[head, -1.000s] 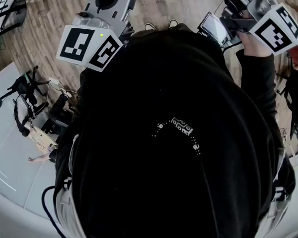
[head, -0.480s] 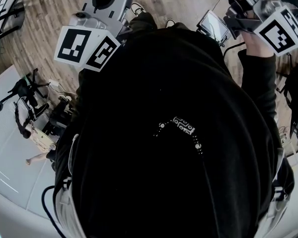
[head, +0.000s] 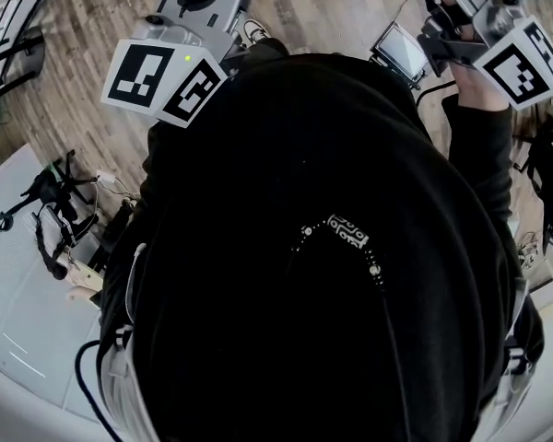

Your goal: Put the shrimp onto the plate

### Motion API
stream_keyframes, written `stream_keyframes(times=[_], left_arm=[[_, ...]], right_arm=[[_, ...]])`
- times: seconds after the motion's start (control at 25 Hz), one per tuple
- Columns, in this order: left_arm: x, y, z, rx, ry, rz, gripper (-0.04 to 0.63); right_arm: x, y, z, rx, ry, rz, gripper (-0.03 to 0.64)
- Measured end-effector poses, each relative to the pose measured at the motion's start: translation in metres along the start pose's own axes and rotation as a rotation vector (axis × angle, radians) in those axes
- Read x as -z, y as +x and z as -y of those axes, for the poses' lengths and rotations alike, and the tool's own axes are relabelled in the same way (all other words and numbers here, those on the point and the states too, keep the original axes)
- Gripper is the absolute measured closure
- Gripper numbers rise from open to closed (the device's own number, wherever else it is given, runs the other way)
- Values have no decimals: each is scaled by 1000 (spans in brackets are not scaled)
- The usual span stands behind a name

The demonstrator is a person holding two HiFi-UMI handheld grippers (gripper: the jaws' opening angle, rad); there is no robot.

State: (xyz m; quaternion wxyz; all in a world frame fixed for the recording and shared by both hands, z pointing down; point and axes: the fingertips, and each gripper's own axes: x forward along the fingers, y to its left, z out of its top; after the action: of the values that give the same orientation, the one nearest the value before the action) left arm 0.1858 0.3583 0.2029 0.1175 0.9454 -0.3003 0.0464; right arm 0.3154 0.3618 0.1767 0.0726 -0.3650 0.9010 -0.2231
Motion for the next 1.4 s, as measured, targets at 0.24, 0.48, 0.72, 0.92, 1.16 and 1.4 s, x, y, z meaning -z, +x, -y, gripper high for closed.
stream_keyframes(times=[0.24,0.48,0.72,0.92,1.16,1.4], left_arm=[[-15,10,-33,46,15,16,589],[-29,11,-81,57,23,32,589],[-37,2,-116,75,12,41,589],[-37,-8,-165,31,-1,27,589],[-35,-28,-212,22,-4,31,589],[-39,-48,-253,-18,-35,58,589]], right_arm=[[-15,35,4,24,-34,-14,551],[-32,84,11,47,-72,-20,551],[-41,125,2,63,-97,-42,551],[-40,172,-2,58,-115,-62,551],[-33,239,-14,12,-136,-93,551],[-25,292,-32,-38,-136,-135,551]])
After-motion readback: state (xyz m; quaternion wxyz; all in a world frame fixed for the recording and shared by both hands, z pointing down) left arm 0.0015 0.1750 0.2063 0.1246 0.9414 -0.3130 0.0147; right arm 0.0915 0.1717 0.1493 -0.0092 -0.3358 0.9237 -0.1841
